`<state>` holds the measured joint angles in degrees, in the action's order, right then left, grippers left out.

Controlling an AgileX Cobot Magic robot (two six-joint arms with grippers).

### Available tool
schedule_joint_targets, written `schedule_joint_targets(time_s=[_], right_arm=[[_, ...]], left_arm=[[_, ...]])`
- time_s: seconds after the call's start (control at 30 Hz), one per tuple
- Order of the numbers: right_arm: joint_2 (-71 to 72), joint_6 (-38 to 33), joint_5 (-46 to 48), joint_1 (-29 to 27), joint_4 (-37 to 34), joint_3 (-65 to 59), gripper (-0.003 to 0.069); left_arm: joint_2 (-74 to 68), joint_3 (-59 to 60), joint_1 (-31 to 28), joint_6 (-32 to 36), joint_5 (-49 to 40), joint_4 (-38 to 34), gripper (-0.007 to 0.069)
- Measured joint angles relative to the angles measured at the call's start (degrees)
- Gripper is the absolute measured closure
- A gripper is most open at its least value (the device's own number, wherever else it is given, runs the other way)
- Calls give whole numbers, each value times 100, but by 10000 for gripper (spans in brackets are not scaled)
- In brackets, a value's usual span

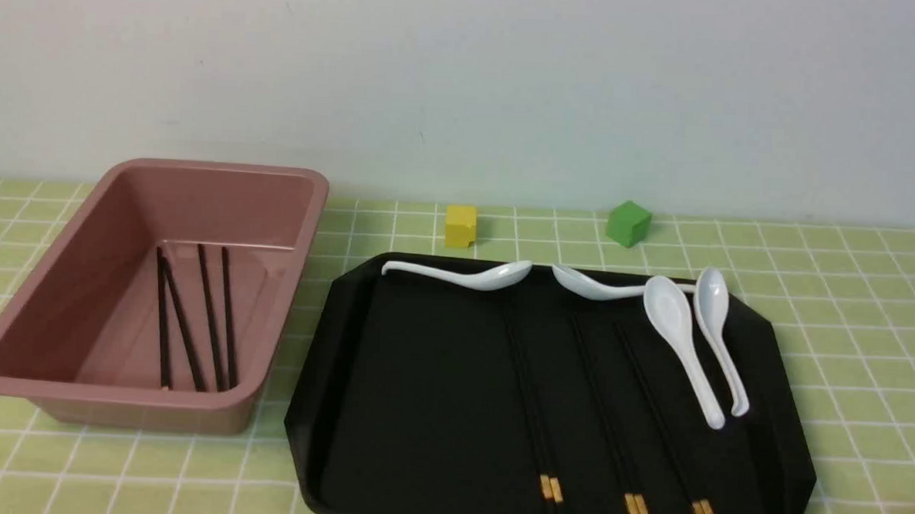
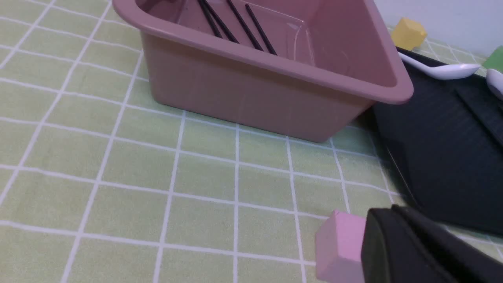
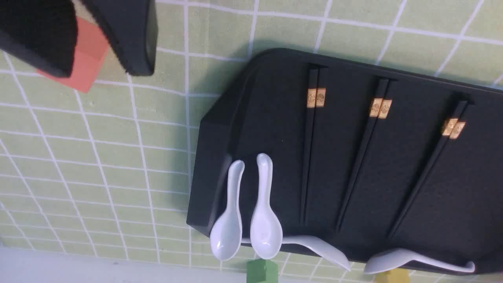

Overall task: On green tablecloth take chopsticks from black tray and put them in box.
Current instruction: 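Reach over to the black tray and grasp a pair of chopsticks with the left gripper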

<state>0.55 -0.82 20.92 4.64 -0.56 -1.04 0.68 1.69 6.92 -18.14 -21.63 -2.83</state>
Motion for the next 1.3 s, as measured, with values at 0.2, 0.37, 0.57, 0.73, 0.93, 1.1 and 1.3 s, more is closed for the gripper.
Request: schedule_joint_targets(time_s=[0.2, 0.37, 0.57, 0.73, 0.93, 1.1, 1.3], right_arm=[[0, 0, 0, 0, 0, 0, 419], [0, 0, 0, 0, 0, 0, 419], [0, 0, 0, 0, 0, 0, 419], [0, 0, 0, 0, 0, 0, 419], [0, 0, 0, 0, 0, 0, 419], [0, 0, 0, 0, 0, 0, 419], [0, 0, 0, 0, 0, 0, 419]], left_arm=[[0, 0, 0, 0, 0, 4, 609], [0, 0, 0, 0, 0, 4, 606], [0, 0, 0, 0, 0, 11, 599], [0, 0, 0, 0, 0, 11, 591], [0, 0, 0, 0, 0, 11, 589], [0, 0, 0, 0, 0, 11, 587], [0, 0, 0, 0, 27, 78, 585]])
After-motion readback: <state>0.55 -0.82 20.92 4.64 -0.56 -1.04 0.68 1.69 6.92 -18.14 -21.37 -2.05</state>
